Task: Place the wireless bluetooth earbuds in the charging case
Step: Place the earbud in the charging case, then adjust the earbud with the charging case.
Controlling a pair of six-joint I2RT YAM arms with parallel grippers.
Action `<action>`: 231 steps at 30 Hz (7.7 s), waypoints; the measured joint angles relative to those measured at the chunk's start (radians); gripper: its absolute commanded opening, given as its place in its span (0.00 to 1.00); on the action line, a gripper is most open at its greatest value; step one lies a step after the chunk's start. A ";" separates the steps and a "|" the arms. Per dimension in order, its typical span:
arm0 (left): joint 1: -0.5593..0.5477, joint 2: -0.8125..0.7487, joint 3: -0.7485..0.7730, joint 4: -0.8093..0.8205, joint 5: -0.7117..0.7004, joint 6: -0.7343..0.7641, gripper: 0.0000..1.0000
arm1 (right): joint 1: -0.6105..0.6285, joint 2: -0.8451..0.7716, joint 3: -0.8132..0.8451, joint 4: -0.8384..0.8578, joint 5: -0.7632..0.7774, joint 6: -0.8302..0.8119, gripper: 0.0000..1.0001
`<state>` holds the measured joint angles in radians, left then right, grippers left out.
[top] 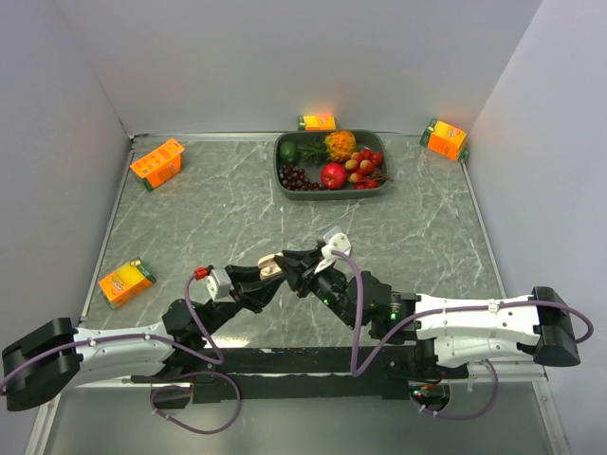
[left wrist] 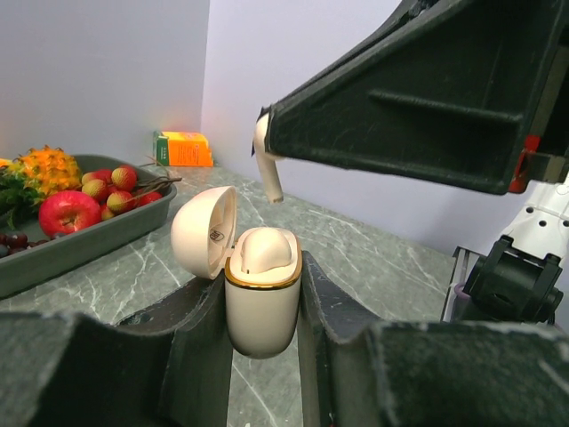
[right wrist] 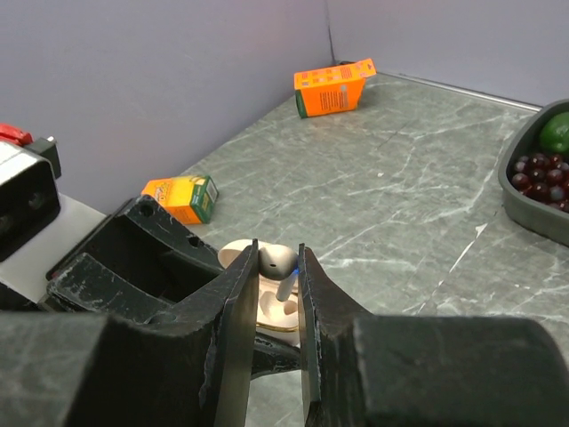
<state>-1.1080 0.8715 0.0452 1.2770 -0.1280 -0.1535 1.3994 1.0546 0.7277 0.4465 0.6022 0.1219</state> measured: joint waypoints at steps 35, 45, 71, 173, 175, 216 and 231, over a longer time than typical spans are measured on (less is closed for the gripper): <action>0.000 -0.006 0.000 -0.029 0.000 -0.008 0.01 | 0.002 0.021 -0.004 -0.067 -0.003 0.046 0.32; 0.000 -0.013 0.005 -0.014 -0.016 -0.008 0.01 | 0.026 0.019 0.011 -0.122 0.005 0.053 0.48; 0.000 -0.052 0.005 0.006 -0.006 0.131 0.01 | 0.045 -0.031 0.410 -0.507 0.018 0.043 0.55; 0.005 -0.150 0.005 -0.011 0.060 0.170 0.01 | -0.058 0.205 0.650 -0.974 -0.178 0.180 0.23; 0.005 -0.154 0.005 -0.008 0.060 0.169 0.01 | -0.058 0.211 0.662 -0.972 -0.179 0.173 0.23; 0.117 -0.278 0.003 -0.114 0.327 -0.172 0.01 | -0.085 0.116 0.776 -1.036 -0.517 0.069 0.53; 0.126 -0.261 0.015 -0.143 0.415 -0.208 0.01 | -0.092 0.207 0.778 -1.116 -0.565 0.071 0.52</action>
<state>-0.9821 0.6106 0.0601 1.1336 0.2871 -0.3611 1.3071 1.2617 1.5055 -0.6697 0.0368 0.1932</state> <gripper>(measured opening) 0.324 0.520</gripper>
